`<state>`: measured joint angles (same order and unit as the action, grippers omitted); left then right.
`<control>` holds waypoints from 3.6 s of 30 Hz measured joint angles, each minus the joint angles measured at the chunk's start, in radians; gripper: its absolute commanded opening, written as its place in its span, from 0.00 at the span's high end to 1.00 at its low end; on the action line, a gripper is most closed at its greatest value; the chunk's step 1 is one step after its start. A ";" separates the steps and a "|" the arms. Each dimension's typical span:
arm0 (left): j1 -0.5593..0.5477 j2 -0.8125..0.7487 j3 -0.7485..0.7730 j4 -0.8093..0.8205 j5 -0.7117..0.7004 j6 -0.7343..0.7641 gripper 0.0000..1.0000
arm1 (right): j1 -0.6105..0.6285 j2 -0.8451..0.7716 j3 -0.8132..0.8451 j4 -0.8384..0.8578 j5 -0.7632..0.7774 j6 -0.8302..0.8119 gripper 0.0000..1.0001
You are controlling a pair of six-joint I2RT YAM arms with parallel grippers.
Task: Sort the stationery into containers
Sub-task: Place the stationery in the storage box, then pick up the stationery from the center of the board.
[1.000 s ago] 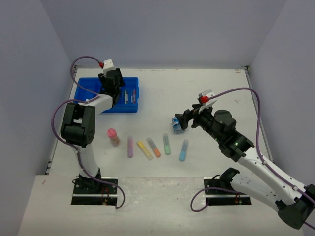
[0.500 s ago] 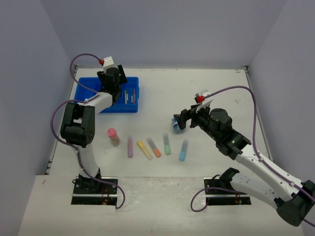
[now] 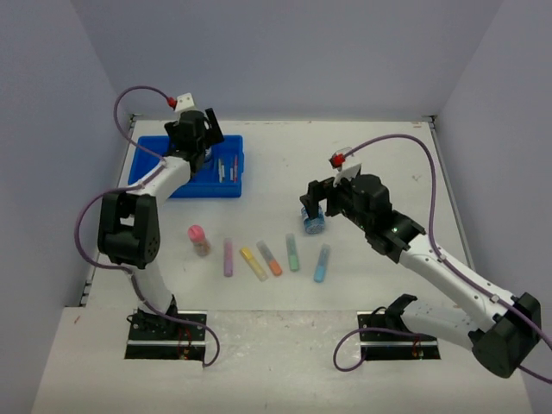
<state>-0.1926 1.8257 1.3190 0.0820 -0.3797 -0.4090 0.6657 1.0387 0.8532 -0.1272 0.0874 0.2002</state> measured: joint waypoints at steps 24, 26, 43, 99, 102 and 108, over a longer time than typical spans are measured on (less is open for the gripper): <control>-0.336 -0.590 -0.338 -0.106 0.370 -0.087 0.00 | -0.009 0.225 -0.002 -0.273 0.145 0.326 0.01; -0.391 -0.542 -0.326 -0.129 0.363 -0.058 0.00 | -0.009 0.170 -0.012 -0.295 0.209 0.365 0.01; -0.649 -0.045 -0.076 -0.207 0.519 0.619 0.00 | -0.043 -0.519 -0.015 -0.522 0.522 0.481 0.01; -0.233 -0.792 -0.644 0.156 0.844 -0.954 1.00 | 0.148 0.034 0.185 -0.021 -0.144 0.019 0.01; -0.233 -0.922 -0.646 0.120 0.774 -1.047 1.00 | 0.197 0.128 0.201 0.033 -0.129 -0.008 0.02; -0.233 -1.034 -0.682 0.081 0.724 -1.165 1.00 | 0.233 0.145 0.192 0.158 -0.181 -0.019 0.02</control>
<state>-0.4255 0.7921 0.6375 0.1628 0.3441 -1.5743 0.8991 1.1841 1.0451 0.0313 -0.0934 0.1810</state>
